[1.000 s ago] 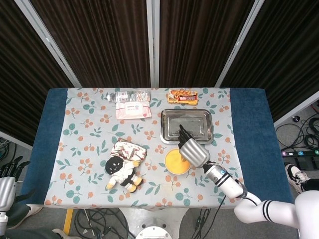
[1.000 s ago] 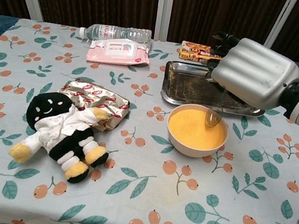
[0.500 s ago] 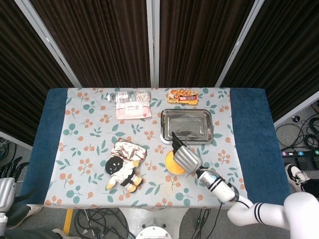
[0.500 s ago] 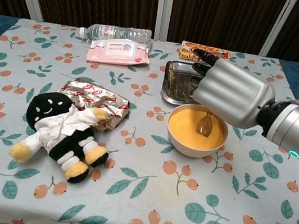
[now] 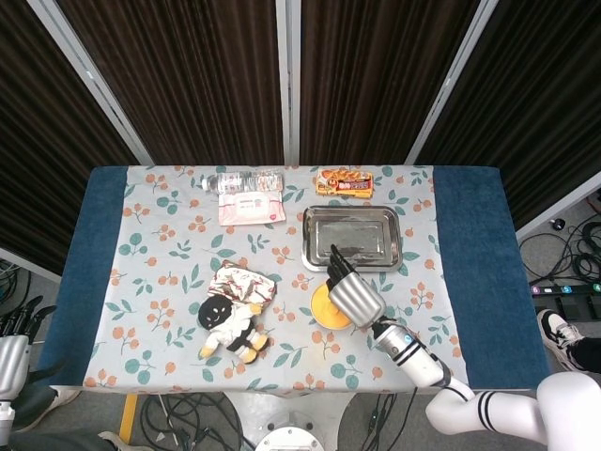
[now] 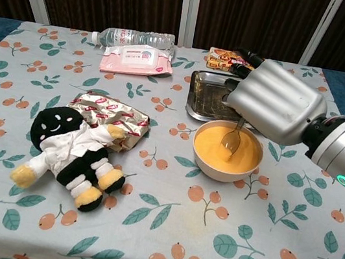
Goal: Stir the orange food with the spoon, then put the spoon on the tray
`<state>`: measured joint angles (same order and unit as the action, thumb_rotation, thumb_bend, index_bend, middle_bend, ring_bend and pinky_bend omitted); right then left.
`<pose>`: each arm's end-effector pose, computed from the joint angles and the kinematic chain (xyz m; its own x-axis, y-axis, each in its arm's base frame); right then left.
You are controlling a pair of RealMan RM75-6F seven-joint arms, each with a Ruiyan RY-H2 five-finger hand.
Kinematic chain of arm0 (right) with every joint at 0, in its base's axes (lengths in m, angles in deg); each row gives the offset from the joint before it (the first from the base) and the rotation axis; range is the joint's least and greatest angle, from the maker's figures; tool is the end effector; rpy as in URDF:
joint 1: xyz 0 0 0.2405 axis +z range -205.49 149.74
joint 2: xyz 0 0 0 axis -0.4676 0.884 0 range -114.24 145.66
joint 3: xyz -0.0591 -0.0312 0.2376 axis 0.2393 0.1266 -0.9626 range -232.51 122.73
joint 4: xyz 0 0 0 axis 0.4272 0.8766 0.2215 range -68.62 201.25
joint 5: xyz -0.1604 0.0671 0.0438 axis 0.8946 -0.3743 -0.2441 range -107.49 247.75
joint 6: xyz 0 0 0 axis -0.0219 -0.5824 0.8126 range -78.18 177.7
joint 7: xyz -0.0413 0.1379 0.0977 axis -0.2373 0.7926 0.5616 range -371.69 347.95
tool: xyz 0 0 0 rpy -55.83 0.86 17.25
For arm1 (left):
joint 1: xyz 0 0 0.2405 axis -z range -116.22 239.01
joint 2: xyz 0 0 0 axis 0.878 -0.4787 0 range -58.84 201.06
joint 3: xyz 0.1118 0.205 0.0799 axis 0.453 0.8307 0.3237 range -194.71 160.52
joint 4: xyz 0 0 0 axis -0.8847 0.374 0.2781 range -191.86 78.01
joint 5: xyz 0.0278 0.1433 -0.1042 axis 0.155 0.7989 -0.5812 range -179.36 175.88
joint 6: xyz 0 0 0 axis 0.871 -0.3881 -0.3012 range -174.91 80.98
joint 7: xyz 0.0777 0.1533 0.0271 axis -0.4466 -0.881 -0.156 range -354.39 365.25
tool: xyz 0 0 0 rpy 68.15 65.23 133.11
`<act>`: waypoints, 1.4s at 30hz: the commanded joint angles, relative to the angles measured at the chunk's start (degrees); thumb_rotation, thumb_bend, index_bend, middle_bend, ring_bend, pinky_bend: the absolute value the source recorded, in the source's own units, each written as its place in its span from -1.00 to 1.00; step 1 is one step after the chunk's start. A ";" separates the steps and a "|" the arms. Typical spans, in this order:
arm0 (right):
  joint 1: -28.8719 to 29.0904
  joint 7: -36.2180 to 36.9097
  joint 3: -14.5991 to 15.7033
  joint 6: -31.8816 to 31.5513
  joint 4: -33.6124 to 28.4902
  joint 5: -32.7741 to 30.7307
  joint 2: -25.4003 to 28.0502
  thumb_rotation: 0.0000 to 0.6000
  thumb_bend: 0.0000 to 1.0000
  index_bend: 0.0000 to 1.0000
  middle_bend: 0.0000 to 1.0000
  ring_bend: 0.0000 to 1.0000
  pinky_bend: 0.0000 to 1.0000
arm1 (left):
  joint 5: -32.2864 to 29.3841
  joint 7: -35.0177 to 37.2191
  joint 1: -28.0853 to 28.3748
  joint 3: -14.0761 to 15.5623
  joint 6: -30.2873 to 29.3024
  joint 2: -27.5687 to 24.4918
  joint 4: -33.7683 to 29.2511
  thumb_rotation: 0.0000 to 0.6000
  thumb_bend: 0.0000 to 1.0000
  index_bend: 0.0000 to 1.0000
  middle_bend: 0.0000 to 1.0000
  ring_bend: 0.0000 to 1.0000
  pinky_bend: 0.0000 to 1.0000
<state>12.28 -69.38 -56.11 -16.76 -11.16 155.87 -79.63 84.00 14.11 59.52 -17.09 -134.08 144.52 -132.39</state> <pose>-0.1150 -0.3118 -0.0243 0.8463 0.3613 0.3915 -0.1734 -0.5081 0.8437 -0.3503 0.1619 0.1566 0.3770 0.0509 0.9248 0.9181 0.1114 -0.3803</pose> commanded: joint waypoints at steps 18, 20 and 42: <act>0.63 -3.82 -0.60 2.88 5.44 1.34 -2.63 1.00 -0.20 0.35 -0.36 -0.66 -1.00 | -0.45 -0.41 0.08 -0.05 0.42 -0.23 -0.49 1.00 -1.00 -0.50 -0.66 -0.71 -0.71; 0.68 -3.99 -0.38 3.05 6.05 1.77 -3.48 1.00 -0.20 0.35 -0.36 -0.66 -1.00 | -0.49 -0.09 0.04 -0.02 0.47 -0.09 -0.19 1.00 -1.00 -0.50 -0.66 -0.71 -0.72; -3.22 10.17 -2.25 -3.72 7.18 3.35 -5.19 1.00 -0.20 0.36 -0.37 -0.66 -1.00 | -0.04 -0.01 -0.10 -0.03 -0.07 -0.11 0.00 1.00 -1.00 -0.50 -0.66 -0.71 -0.71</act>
<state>9.40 -60.07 -58.13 -19.83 -3.79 158.89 -85.19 83.92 14.20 59.39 -17.11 -134.11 144.47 -132.30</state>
